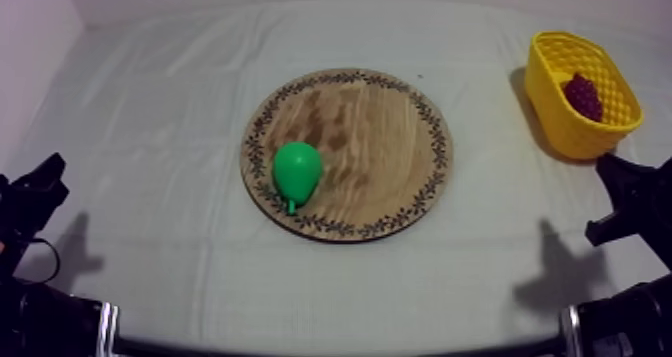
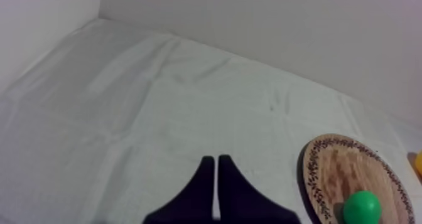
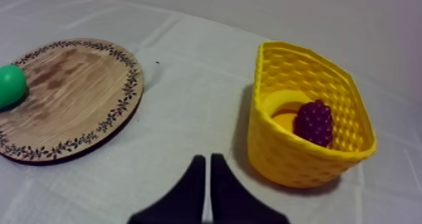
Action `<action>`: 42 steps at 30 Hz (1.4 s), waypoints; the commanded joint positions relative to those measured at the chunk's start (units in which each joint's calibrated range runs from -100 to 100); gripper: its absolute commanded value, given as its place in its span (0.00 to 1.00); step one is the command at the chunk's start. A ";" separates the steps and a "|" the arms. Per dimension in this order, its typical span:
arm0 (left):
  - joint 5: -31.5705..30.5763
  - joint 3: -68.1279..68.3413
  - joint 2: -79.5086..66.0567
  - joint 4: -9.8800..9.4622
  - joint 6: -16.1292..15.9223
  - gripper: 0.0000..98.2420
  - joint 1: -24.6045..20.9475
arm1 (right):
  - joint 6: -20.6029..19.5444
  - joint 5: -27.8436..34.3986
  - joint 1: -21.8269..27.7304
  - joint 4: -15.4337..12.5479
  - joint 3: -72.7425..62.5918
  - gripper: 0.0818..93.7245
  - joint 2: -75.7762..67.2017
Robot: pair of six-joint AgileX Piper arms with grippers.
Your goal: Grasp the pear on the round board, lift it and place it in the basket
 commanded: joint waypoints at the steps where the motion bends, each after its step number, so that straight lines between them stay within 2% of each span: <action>1: -0.01 0.00 0.00 0.02 0.01 0.00 0.02 | 0.01 -0.03 0.03 0.02 0.03 0.01 -0.04; 37: -0.01 0.00 0.00 0.02 0.01 0.00 0.02 | 0.17 -0.03 0.03 0.13 0.03 0.01 -0.04; 42: -0.01 0.00 0.00 0.02 0.01 0.00 0.02 | -0.87 -0.07 -0.03 0.02 0.03 0.01 -0.04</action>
